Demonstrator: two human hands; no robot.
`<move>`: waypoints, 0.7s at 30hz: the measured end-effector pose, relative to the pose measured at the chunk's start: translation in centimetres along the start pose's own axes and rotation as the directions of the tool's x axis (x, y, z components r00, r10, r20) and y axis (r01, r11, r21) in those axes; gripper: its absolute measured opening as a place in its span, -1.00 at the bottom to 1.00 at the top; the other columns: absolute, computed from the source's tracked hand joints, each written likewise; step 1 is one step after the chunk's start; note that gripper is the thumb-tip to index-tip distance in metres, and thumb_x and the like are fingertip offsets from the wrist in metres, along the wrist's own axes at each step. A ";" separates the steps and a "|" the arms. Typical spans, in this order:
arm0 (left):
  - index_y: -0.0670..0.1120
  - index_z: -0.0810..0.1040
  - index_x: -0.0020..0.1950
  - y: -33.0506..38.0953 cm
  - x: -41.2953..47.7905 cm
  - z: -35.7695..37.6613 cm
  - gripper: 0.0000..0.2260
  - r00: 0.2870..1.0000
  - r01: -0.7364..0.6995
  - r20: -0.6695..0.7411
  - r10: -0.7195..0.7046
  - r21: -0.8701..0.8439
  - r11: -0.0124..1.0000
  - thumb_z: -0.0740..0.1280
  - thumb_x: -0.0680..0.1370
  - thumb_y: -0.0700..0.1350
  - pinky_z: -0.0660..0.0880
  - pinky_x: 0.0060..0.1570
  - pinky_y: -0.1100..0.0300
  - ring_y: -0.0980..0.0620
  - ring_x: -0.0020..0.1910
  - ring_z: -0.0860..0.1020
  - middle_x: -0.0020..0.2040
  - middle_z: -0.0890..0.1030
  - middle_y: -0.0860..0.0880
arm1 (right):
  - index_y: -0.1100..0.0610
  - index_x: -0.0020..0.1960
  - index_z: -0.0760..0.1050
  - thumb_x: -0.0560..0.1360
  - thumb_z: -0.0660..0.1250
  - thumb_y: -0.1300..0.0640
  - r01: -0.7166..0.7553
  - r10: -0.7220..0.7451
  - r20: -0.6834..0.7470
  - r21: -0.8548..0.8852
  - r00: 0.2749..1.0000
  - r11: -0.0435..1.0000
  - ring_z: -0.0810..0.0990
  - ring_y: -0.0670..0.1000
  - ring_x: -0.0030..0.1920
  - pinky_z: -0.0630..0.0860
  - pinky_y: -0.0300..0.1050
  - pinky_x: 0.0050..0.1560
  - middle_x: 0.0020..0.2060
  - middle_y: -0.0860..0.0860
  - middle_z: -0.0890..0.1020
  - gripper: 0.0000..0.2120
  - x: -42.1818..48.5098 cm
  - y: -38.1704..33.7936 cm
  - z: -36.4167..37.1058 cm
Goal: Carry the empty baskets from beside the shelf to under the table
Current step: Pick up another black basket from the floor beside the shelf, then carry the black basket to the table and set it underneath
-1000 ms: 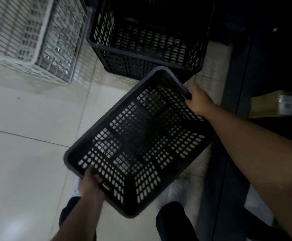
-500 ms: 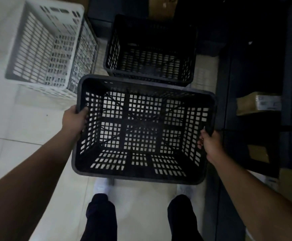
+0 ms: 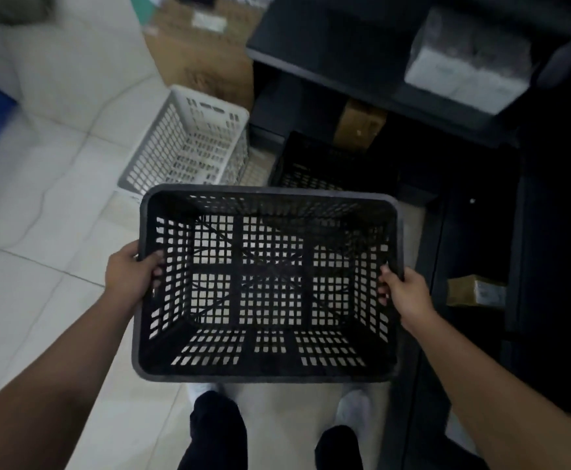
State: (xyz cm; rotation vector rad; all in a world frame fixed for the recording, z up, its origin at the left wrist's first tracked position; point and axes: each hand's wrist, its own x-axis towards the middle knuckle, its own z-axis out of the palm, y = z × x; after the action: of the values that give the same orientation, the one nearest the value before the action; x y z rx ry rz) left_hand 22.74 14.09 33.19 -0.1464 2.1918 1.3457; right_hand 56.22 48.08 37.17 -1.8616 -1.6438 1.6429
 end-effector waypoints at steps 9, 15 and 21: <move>0.12 0.62 0.08 8.4 -7.2 -21.0 -0.63 0.983 -0.121 -0.127 0.128 0.062 0.991 0.43 0.29 -0.11 0.53 -0.28 0.05 -0.05 -0.45 0.56 -0.29 0.69 0.02 | 0.13 0.22 0.50 0.57 0.34 0.15 0.315 -0.267 0.201 -0.267 0.942 0.911 0.65 0.11 -0.11 0.62 0.09 -0.13 -0.11 0.06 0.66 -0.77 -11.6 -16.5 9.9; 0.28 0.54 0.22 9.8 -12.9 -31.9 -0.46 0.890 -0.017 -0.451 0.070 0.119 0.993 0.45 0.39 -0.25 0.46 -0.42 0.18 0.13 -0.42 0.62 -0.28 0.69 0.18 | 0.06 0.48 0.29 0.59 0.28 0.23 0.573 -0.407 0.440 -0.362 0.801 0.735 0.64 0.16 -0.02 0.62 0.15 -0.05 0.08 0.07 0.64 -0.52 -15.4 -24.3 20.5; 0.44 0.57 0.05 7.4 -22.3 -39.4 -0.37 0.712 0.014 -0.687 -0.145 -0.192 0.981 0.40 0.42 -0.36 0.57 -0.40 0.10 0.03 -0.49 0.59 -0.21 0.74 0.03 | -0.26 0.26 0.36 0.60 0.21 0.25 0.787 -0.478 0.707 -0.181 0.521 0.589 0.64 0.05 -0.01 0.62 0.13 -0.03 0.10 -0.05 0.63 -0.57 -21.9 -30.0 30.7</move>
State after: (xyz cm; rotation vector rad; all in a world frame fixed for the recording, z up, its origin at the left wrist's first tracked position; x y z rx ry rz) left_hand 22.89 -20.06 63.92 -0.9595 2.6076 1.6069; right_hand 19.13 27.04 59.68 -0.5264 -2.7833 1.5728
